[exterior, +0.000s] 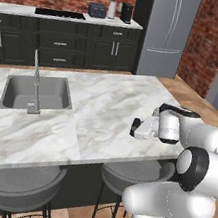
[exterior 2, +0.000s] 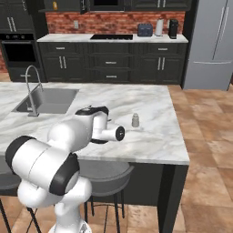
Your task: The dining table condiment station is running low on shaker. Refill the condiment station by opening the cabinet and taking the shaker from the cabinet and placing it on the dining table.
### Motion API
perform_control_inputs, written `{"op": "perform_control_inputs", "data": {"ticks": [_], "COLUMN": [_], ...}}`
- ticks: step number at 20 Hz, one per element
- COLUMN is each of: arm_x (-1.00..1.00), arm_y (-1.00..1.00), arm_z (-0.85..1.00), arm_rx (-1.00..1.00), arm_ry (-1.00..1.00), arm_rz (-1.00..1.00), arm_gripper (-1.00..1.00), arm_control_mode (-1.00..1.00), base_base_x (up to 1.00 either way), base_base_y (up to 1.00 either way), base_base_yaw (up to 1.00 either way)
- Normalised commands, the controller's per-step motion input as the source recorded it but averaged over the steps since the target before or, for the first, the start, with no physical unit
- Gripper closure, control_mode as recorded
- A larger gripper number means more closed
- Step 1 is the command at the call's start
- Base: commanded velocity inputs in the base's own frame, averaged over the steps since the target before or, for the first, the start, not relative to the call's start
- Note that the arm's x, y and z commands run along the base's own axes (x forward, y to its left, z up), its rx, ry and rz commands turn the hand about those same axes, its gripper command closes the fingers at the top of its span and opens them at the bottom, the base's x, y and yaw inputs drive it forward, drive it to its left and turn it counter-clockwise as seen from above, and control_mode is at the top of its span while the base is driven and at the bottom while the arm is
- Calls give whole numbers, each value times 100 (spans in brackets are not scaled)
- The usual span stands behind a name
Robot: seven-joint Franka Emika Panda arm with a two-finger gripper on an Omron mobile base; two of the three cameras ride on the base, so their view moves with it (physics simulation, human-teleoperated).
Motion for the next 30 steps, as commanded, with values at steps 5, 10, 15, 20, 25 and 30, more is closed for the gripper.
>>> {"op": "perform_control_inputs", "data": {"ticks": [5, 10, 15, 20, 25, 30], "arm_x": [16, 13, 20, 17, 14, 14], "arm_y": [0, 0, 0, 0, 0, 0], "arm_z": [-36, -28, -28, -26, -22, -15], "arm_rx": [0, 0, -1, -1, 0, 0], "arm_ry": [0, -1, 0, -1, 0, 0], "arm_rz": [0, 0, 0, 0, 0, 0], "arm_gripper": [100, 100, 100, 100, 100, 100], "arm_control_mode": [-100, -100, -100, -100, -100, -100], "base_base_x": [0, 0, 0, 0, 0, 0], "base_base_y": [0, 0, 0, 0, 0, 0], "base_base_yaw": [0, 0, 0, 0, 0, 0]}}
